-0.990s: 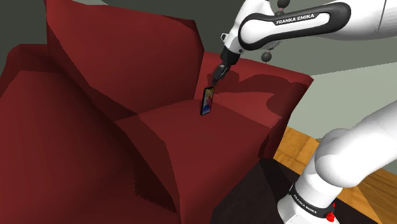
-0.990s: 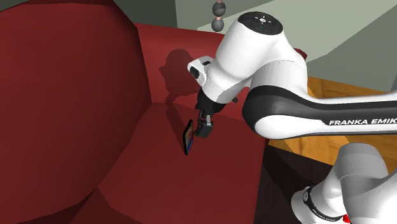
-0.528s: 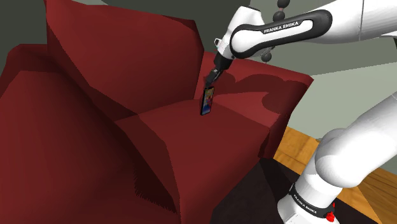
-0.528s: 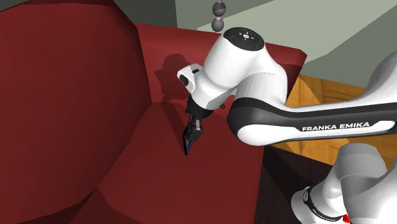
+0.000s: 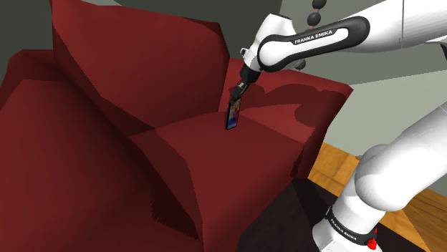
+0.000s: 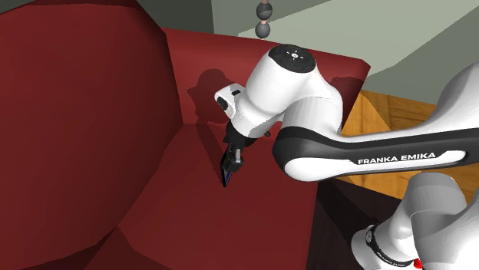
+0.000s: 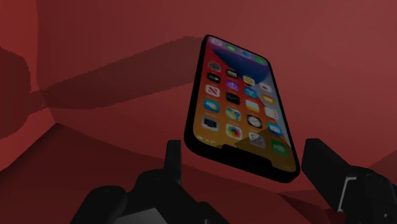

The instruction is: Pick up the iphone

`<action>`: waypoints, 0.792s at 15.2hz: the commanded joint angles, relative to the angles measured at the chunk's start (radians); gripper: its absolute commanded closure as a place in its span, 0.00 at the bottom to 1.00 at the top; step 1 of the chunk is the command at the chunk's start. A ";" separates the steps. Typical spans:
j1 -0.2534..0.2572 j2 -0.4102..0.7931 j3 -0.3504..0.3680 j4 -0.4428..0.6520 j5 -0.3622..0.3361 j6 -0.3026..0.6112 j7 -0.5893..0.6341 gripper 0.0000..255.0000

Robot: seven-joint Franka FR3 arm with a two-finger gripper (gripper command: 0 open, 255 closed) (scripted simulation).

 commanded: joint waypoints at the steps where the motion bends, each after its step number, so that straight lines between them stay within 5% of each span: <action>1: 0.000 0.001 0.000 -0.002 0.000 -0.001 0.000 1.00; 12: 0.000 -0.014 -0.001 0.065 0.001 -0.082 -0.001 1.00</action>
